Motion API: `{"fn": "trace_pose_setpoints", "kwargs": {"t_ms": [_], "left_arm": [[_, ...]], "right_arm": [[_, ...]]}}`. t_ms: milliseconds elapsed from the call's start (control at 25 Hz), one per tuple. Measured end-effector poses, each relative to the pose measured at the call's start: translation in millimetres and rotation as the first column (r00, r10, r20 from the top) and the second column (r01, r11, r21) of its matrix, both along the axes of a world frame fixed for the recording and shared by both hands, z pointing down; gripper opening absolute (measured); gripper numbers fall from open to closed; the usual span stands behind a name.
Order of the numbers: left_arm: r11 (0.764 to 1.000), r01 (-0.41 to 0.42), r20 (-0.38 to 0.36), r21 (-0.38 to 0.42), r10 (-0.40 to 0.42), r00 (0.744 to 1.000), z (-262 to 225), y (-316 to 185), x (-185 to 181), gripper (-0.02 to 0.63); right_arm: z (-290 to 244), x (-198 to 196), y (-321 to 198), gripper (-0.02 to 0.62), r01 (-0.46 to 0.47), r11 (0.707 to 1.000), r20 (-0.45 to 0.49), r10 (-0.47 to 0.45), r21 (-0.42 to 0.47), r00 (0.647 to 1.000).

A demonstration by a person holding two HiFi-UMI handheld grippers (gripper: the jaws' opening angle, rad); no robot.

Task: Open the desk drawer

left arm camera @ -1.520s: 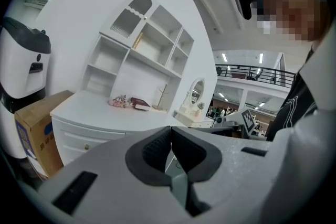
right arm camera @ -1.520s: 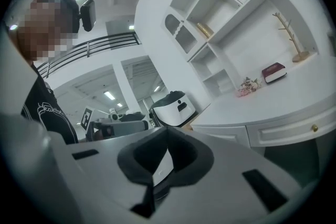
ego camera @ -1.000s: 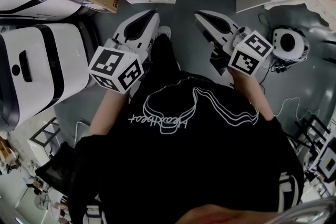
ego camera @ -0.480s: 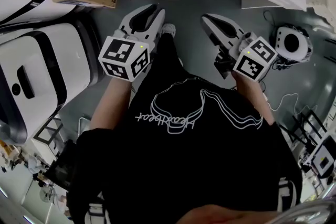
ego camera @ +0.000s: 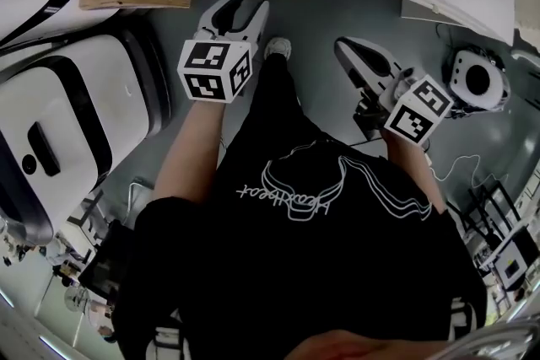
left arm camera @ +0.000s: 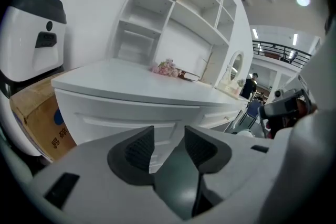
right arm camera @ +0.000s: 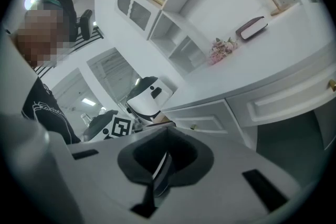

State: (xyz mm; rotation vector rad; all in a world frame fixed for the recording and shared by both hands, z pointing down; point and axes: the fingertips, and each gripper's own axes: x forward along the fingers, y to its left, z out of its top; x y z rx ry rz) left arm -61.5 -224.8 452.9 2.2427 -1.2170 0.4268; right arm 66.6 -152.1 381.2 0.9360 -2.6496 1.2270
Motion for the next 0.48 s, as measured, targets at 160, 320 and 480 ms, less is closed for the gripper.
{"fn": "trace_pose_setpoints", "kwargs": {"t_ms": [160, 320, 480], "left_arm": [[0.999, 0.037, 0.025, -0.024, -0.036, 0.999, 31.9, -19.0, -12.0, 0.173], [0.998, 0.061, 0.085, -0.035, -0.057, 0.995, 57.3, -33.5, -20.0, 0.178], [0.989, 0.133, 0.115, -0.061, -0.125, 0.985, 82.6, -51.6, -30.2, 0.178]], "right_arm": [[16.1, -3.7, -5.8, 0.005, 0.01, 1.0, -0.014, -0.011, -0.028, 1.0], [22.9, -4.6, -4.6, 0.005, 0.009, 0.999, -0.011, -0.01, -0.053, 1.0], [34.4, -5.0, -4.8, 0.005, 0.018, 0.996, -0.017, -0.02, -0.083, 1.0]]}}
